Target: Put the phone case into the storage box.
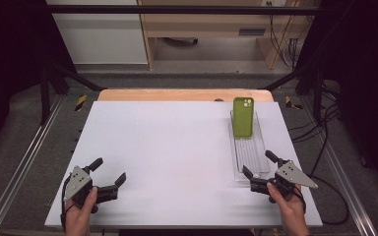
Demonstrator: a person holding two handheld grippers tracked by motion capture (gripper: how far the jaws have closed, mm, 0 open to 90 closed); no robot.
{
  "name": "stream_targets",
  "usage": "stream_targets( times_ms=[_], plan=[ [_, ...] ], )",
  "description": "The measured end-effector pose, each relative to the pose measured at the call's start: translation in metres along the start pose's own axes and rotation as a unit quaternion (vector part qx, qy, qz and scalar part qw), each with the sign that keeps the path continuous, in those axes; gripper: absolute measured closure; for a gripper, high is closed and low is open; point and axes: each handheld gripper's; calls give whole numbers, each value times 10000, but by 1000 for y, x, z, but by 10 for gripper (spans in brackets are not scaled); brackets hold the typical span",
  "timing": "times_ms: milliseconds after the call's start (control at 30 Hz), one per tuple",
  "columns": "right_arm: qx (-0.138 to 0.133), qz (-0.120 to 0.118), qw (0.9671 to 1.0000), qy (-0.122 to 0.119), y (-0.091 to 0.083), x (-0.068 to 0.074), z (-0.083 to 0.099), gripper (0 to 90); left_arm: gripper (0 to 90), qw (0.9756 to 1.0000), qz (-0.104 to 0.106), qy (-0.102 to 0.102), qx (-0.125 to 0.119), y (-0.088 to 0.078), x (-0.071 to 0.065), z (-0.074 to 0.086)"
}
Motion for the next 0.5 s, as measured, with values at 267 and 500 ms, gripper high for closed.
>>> stream_targets(
  times_ms=[267, 500],
  plan=[
    [50, -6, 9998, -181, 0, -1, 7, 29, 15, 9999, 4, -70, -139, 0, 2, 1],
    [205, 48, 9993, -298, -4, -4, 13, 30, 16, 9998, -7, -65, -197, 1, 1, -1]
  ],
)
Point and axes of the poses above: each handheld gripper's, and its own axes: y roughly forward along the jaws, z roughly out of its underside, x roughly to its left, and after that the axes turned 6 degrees about y, right-handed
